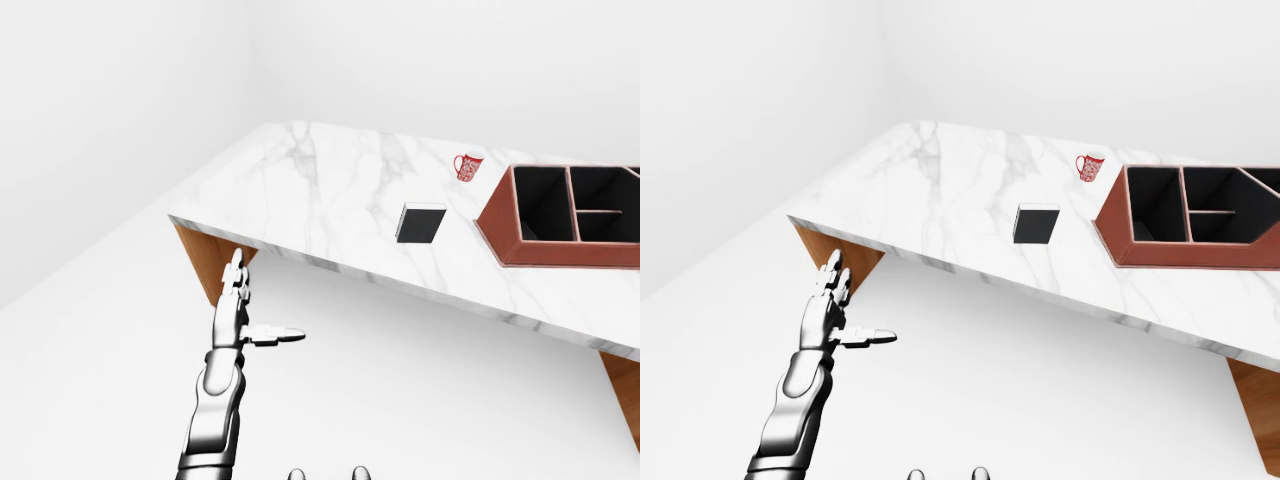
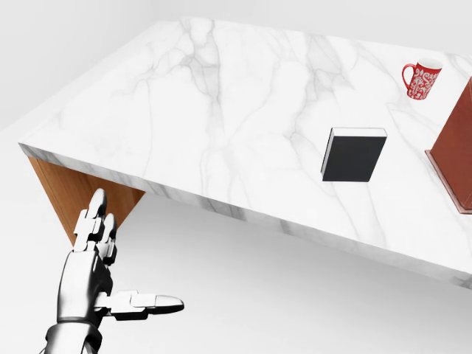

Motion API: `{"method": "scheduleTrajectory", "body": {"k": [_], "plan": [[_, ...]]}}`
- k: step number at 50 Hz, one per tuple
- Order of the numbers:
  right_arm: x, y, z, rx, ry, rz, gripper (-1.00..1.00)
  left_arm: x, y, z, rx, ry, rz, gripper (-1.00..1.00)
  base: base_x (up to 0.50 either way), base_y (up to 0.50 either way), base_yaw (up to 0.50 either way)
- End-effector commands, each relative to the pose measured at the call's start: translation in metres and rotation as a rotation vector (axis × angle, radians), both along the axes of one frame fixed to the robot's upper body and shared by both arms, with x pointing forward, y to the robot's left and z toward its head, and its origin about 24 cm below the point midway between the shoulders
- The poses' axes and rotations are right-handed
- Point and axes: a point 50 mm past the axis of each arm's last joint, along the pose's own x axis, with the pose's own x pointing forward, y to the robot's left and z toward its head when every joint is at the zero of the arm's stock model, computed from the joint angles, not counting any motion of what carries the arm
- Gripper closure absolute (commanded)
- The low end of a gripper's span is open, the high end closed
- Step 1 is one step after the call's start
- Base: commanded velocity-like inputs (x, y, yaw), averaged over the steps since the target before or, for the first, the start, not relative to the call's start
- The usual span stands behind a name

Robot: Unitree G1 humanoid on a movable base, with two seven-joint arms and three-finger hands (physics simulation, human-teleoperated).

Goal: Pick up the book and place it in the left compartment of the caddy.

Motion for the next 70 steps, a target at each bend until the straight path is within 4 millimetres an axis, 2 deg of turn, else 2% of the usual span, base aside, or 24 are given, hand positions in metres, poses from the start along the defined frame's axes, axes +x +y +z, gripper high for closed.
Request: {"method": "scheduleTrajectory", "body": {"k": [1,24,40,70], "plan": [[0.0,0.0,0.0,-0.001,0.002,0.0,-1.0,0.0,0.0,0.0,-0.001,0.001,0.0,-1.0,0.0,0.0,0.0],[-0.002,0.0,0.002,0.014,-0.031,0.015,-1.0,-0.01,-0.001,0.013,0.003,-0.032,0.01,-1.0,0.0,0.0,0.0],[0.001,0.0,0.0,0.017,-0.017,0.014,-1.0,-0.011,-0.002,0.014,0.008,-0.027,0.004,-1.0,0.0,0.0,0.0],[0.002,-0.002,-0.004,0.017,0.007,0.002,-1.0,-0.009,-0.003,0.011,0.01,-0.023,-0.009,-1.0,0.13,-0.3,0.0]]}}
